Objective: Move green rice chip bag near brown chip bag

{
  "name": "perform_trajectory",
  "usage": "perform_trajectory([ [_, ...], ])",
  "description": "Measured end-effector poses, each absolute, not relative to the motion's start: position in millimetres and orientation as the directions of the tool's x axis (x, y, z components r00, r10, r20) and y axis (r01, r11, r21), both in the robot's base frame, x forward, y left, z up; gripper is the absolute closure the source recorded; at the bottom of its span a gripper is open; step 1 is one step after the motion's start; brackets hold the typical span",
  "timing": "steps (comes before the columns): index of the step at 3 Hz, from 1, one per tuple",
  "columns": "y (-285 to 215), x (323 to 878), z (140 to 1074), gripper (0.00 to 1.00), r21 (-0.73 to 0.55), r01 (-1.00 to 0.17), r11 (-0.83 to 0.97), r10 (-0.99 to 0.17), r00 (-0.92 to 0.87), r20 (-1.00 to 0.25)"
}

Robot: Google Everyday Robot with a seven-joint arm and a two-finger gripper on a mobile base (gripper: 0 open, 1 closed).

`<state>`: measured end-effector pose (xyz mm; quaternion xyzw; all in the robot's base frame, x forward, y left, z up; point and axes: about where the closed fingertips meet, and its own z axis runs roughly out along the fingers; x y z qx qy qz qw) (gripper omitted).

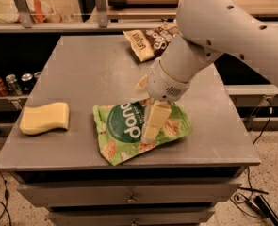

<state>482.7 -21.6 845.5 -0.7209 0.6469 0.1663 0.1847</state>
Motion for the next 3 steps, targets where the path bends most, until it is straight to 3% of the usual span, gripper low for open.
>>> perform_trajectory([
  [3,-32.5,489.6,834.3,0.88,-0.051,-0.997,-0.056,-0.888,0.073,-0.454],
])
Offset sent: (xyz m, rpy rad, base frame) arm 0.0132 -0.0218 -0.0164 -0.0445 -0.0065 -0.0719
